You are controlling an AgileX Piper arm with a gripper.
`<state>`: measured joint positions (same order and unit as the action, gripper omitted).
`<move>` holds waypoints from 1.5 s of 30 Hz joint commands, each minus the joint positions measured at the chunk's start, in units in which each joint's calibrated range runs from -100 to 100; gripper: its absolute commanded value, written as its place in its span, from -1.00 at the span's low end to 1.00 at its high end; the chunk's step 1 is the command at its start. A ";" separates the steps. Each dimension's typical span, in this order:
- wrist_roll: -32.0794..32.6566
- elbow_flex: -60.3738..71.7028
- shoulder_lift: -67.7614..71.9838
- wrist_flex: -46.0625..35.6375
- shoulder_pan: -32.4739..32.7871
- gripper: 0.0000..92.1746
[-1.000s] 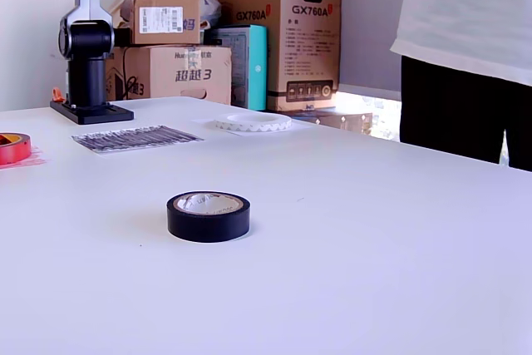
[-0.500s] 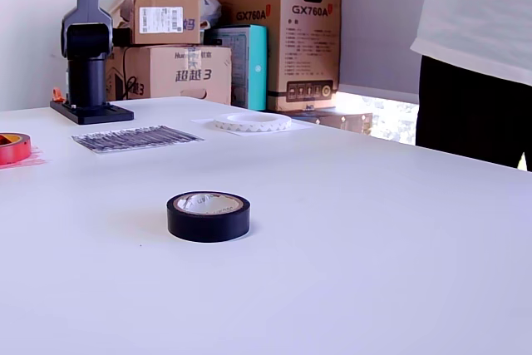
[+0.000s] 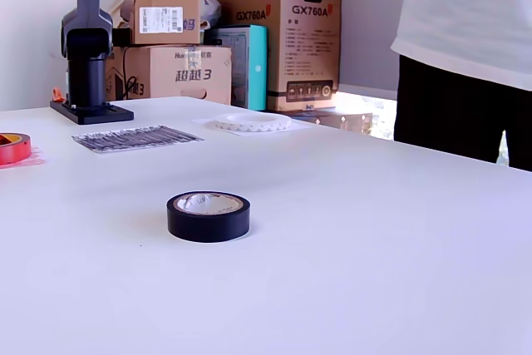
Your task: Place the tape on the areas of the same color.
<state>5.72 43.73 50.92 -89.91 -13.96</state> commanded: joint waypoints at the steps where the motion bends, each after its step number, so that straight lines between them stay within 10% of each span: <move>1: -0.14 0.94 6.23 0.52 -0.95 0.00; 45: 5.35 1.30 19.52 1.96 2.61 0.00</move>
<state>9.81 45.20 70.33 -88.72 -11.42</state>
